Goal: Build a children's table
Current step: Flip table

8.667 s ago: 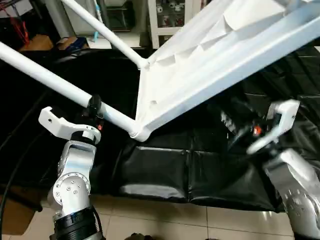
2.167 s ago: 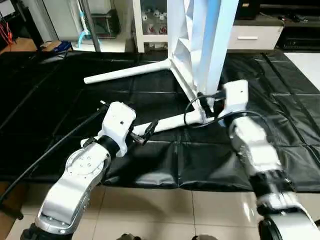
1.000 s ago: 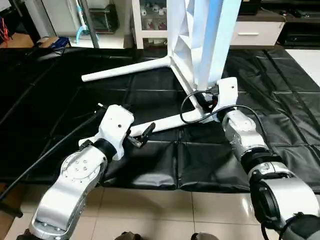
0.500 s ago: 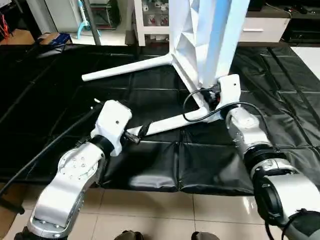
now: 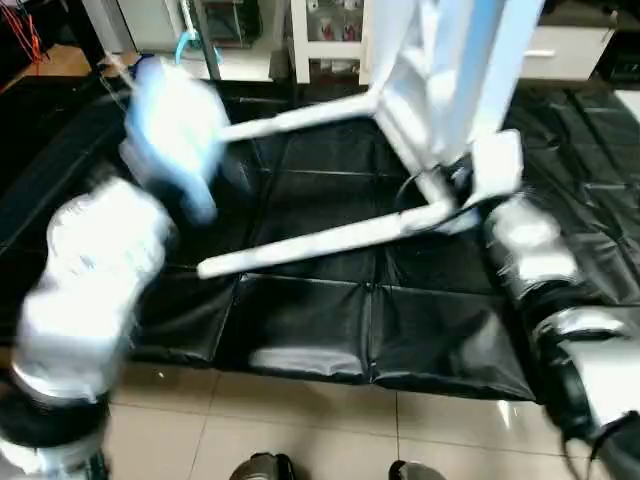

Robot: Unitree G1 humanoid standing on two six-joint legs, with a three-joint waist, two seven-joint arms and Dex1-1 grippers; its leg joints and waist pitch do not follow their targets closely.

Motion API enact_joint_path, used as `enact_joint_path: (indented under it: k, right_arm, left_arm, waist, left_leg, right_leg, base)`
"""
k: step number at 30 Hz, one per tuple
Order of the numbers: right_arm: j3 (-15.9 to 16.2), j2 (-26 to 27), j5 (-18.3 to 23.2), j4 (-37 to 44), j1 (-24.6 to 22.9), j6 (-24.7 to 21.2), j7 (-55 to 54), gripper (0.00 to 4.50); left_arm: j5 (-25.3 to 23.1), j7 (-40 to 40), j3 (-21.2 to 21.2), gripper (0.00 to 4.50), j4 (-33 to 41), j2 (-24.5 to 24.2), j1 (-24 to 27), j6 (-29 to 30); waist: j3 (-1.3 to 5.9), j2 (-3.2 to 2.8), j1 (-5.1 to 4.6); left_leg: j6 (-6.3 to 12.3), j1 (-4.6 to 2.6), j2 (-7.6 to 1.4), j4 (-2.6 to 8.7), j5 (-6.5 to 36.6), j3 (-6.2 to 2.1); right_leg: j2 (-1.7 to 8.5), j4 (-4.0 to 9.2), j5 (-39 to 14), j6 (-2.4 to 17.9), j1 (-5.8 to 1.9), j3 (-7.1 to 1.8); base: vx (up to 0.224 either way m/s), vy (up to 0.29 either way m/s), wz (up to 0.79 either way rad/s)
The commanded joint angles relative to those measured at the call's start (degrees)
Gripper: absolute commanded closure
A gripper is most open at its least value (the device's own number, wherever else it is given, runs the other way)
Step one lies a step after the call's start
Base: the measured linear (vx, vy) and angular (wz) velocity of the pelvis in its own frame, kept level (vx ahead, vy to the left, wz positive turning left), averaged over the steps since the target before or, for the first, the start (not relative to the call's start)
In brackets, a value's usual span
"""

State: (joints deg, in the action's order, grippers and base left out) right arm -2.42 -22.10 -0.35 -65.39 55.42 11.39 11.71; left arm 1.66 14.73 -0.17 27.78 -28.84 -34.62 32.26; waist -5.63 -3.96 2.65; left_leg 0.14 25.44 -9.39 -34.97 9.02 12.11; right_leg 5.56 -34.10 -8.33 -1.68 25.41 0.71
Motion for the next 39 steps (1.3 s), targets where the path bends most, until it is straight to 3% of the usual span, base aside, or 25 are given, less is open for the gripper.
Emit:
enact_joint_path:
  k: [1, 2, 4, 6, 10, 14, 18, 22, 28, 32, 35, 39]
  right_arm:
    - [5.0, -4.2, -8.4, 6.9, 3.9, 3.0, -1.1, 2.88]
    - [5.5, -4.6, -9.0, 7.4, 4.1, 3.1, -0.8, 2.88]
    - [6.2, -4.9, -9.6, 8.0, 4.3, 3.2, -0.6, 2.87]
    - [7.2, -5.2, -10.4, 9.1, 4.7, 3.0, -0.1, 2.87]
    - [8.5, -5.9, -12.0, 9.8, 5.9, 2.8, 0.2, 2.87]
    - [9.6, -7.2, -13.3, 9.5, 7.2, 2.0, 0.6, 2.86]
    - [10.5, -8.2, -14.5, 8.0, 8.2, 0.5, 0.0, 2.85]
    - [10.7, -8.3, -14.9, 7.0, 8.6, 0.2, -0.4, 2.85]
    - [12.2, -8.5, -15.7, 6.2, 8.8, 0.9, -0.2, 2.84]
    - [12.7, -8.9, -16.7, 5.5, 9.1, 0.7, -0.5, 2.83]
    - [12.8, -9.2, -16.8, 5.4, 9.1, 0.9, -0.6, 2.83]
    - [13.4, -9.8, -17.1, 6.3, 9.0, 1.8, 0.1, 2.83]
  left_arm:
    - [-1.9, 0.6, 2.3, 0.00, -1.2, -2.5, -5.4, -1.9]
    - [-2.2, 1.0, 2.4, 0.00, -2.1, -3.3, -7.4, -2.5]
    - [-2.7, 1.4, 2.3, 0.00, -3.3, -4.5, -9.7, -3.3]
    - [-3.6, 1.9, 2.2, 0.00, -5.4, -6.1, -13.5, -4.5]
    - [-4.7, 1.3, 3.1, 0.00, -7.8, -7.5, -18.2, -6.3]
    - [-6.5, 0.4, 4.1, 0.00, -10.3, -10.1, -23.3, -9.4]
    - [-4.3, 5.5, 3.4, 0.00, -10.9, -11.4, -26.0, -10.2]
    - [-5.1, 6.3, 2.6, 0.00, -11.1, -12.3, -25.7, -10.0]
    - [-13.8, 3.5, 1.9, 0.00, -13.8, -17.7, -24.4, -14.5]
    - [-17.0, 1.1, 3.6, 0.00, -15.5, -19.8, -25.7, -18.4]
    - [-18.0, 0.9, 3.8, 0.00, -15.7, -21.1, -25.7, -18.2]
    - [-20.2, 3.4, 3.6, 0.00, -20.2, -26.4, -23.3, -18.6]
  waist:
    - [5.68, 1.68, -0.01]
    - [5.61, 1.97, 0.10]
    - [5.66, 1.88, 0.22]
    - [5.52, 1.81, 0.21]
    - [5.44, 1.45, 0.18]
    - [5.37, 1.54, 0.15]
    - [5.26, 1.59, 0.54]
    - [5.19, 1.63, 0.77]
    - [5.22, 1.59, 0.46]
    - [5.42, 1.53, 0.49]
    - [5.45, 1.49, 0.55]
    - [5.38, 1.62, 0.60]
  left_leg:
    - [6.09, -2.76, -2.11, 2.93, 4.4, -1.27]
    - [6.99, -2.45, -2.00, 2.64, 2.6, -1.15]
    - [7.75, -2.32, -2.05, 2.43, 1.6, -1.09]
    - [7.68, -2.26, -2.11, 2.46, 2.9, -1.03]
    - [4.92, -2.62, -2.40, 2.65, 7.0, -1.15]
    - [3.05, -2.63, -2.38, 2.65, 9.1, -1.20]
    - [1.76, -2.75, -2.47, 2.66, 10.9, -1.19]
    - [0.53, -2.79, -2.53, 2.72, 13.2, -1.18]
    - [-0.76, -2.72, -2.44, 2.85, 15.3, -1.42]
    - [-0.80, -2.50, -2.45, 2.75, 13.9, -1.45]
    - [-0.45, -2.56, -2.46, 2.64, 13.5, -1.40]
    - [-0.38, -2.56, -2.40, 2.61, 14.3, -1.35]
  right_leg:
    - [1.00, 1.89, -2.9, 15.6, -3.06, -0.23]
    - [1.02, 1.77, -1.1, 16.1, -3.16, -0.28]
    - [1.19, 1.59, -0.1, 16.7, -3.15, -0.28]
    - [1.23, 1.78, -2.2, 16.7, -3.04, -0.29]
    - [1.17, 2.08, -6.8, 16.2, -2.83, -0.25]
    - [1.15, 2.05, -8.5, 15.7, -2.72, -0.25]
    - [1.29, 2.14, -10.1, 15.3, -2.52, -0.37]
    - [1.38, 2.22, -12.4, 14.5, -2.21, -0.44]
    - [1.34, 2.36, -15.6, 12.2, -2.02, -0.39]
    - [1.39, 2.00, -12.4, 12.9, -2.25, -0.34]
    - [1.37, 1.92, -11.7, 13.4, -2.19, -0.34]
    - [1.43, 2.08, -13.8, 13.2, -1.98, -0.34]
  base:
    - [0.000, 0.000, 0.00]
    - [0.000, 0.000, 0.00]
    - [0.000, 0.000, 0.00]
    - [0.000, 0.000, 0.00]
    - [0.000, 0.000, 0.00]
    - [0.000, 0.000, 0.00]
    - [0.000, 0.000, 0.00]
    - [0.000, 0.000, 0.00]
    - [0.000, 0.000, 0.00]
    - [0.000, 0.000, 0.00]
    - [0.000, 0.000, 0.00]
    - [0.000, 0.000, 0.00]
